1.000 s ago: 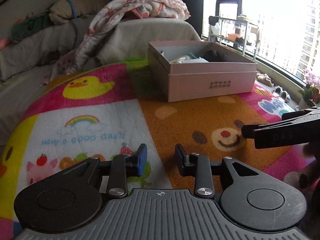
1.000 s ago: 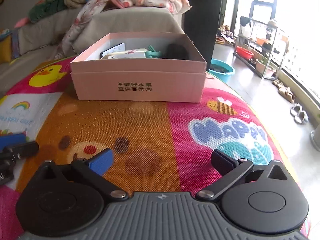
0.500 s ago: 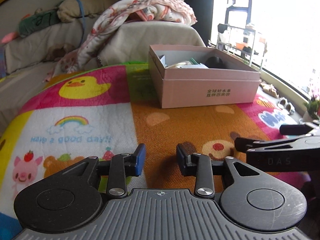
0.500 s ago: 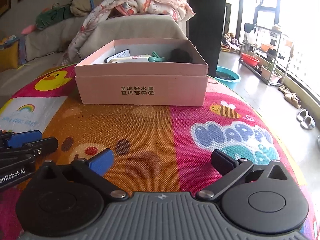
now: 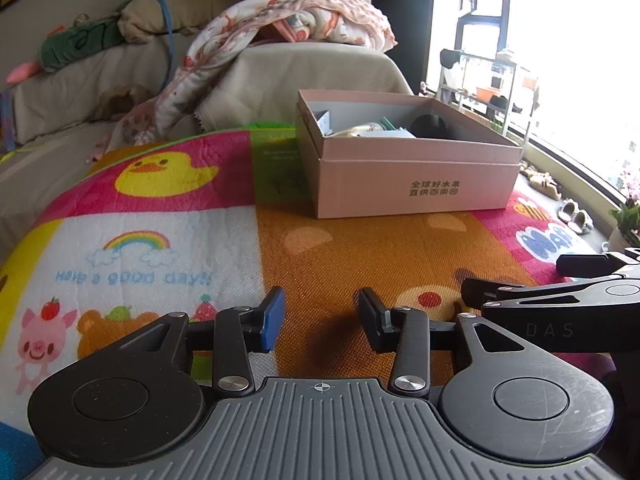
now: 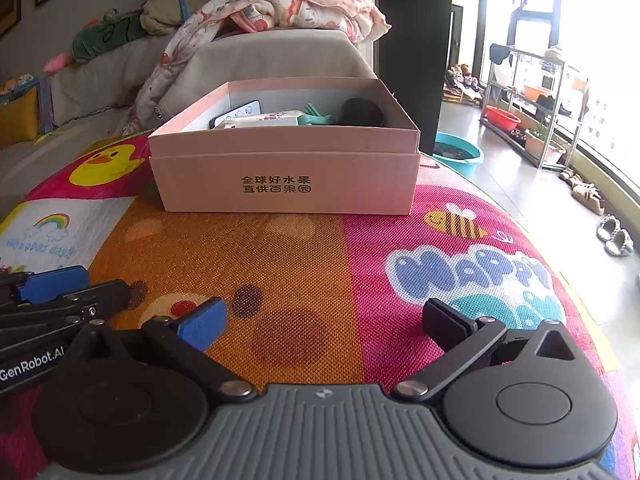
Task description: Organize rigid objects
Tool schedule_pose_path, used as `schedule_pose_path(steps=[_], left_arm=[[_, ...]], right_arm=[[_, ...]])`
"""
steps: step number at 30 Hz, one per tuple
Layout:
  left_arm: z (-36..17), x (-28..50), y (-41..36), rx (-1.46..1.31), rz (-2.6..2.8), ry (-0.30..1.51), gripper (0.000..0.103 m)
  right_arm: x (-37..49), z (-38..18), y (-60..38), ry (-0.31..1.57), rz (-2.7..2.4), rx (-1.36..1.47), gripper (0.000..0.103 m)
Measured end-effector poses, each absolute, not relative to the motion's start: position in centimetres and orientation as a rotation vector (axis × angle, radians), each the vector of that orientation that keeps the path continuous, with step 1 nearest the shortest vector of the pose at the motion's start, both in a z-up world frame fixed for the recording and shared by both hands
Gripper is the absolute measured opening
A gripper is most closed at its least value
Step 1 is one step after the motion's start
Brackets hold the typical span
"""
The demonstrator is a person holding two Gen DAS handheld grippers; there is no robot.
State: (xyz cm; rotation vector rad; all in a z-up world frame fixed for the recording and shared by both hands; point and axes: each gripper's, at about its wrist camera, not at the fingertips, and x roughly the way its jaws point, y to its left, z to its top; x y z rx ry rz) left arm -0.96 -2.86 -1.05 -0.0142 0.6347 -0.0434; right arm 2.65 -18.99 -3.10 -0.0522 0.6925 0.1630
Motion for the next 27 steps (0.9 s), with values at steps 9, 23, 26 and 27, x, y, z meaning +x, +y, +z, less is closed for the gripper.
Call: schedule_pose_path(steps=[9,23,26,27], left_arm=[[-1.05,-0.91,-2.89,-0.017,-0.036,0.634,0.046],[-1.09,-0.88,-2.85,-0.023,-0.038,0.634,0.046],[-1.08,-0.88,-2.81,-0.026,-0.038,0.634,0.046],[-1.08,-0.88,-2.80,-0.026,-0.039,0.634,0.046]], right_arm=[[2.58,-3.10,-19.17,0.691,0.163,-0.051,0.103],[2.56,-3.08,-19.14,0.691,0.163,-0.051,0.103],[2.56,-3.07,-19.13,0.691,0.163,-0.051,0.103],[2.56,-3.07,-19.14,0.691,0.163,-0.052,0.103]])
